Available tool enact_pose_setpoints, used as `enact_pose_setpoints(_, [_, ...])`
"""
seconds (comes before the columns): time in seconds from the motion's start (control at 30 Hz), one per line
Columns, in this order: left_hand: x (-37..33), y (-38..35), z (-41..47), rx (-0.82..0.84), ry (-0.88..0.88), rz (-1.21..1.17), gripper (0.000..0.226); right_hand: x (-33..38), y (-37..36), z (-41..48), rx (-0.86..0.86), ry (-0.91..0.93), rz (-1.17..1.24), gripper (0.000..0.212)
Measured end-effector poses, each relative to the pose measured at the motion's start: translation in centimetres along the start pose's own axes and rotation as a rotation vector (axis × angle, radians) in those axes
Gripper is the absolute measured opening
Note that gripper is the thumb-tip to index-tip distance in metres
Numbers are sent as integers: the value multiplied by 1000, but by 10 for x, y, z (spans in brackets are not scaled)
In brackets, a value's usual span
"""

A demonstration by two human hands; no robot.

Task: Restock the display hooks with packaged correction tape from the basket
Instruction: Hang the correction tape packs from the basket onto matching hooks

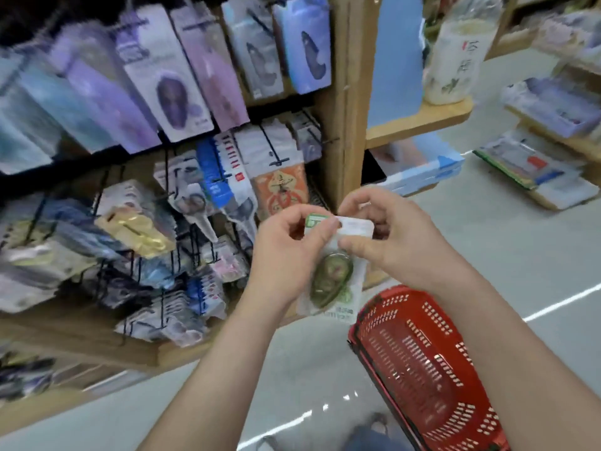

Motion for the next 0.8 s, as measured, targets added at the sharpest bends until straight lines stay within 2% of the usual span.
enact_pose_setpoints(0.17, [5,119,-24,-266,-39,-198,12,20,-107,23,261,-27,215,33])
enact_pose_setpoints(0.27, [8,194,-41,-356,-41,-293,16,36,-185,34,322,0,225,19])
enact_pose_setpoints(0.5, [6,346,-71,-432,-30,-287,24,90,-324,68,335,45,196,23])
enact_pose_setpoints(0.7, [6,418,-59,-464,16,-180,11,107,-379,94,343,-53,204,16])
enact_pose_setpoints(0.8, [10,449,-51,-520,28,-214,8,111,-399,116,339,-47,220,17])
Point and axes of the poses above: each hand's wrist, its own z-axis towards the middle knuckle, its own y-axis out of the back of the hand, x = y × z, the point moved 6 cm from there along z, towards the middle knuckle, and after that the axes turned 11 degrees about y, right-handed, at the moved point
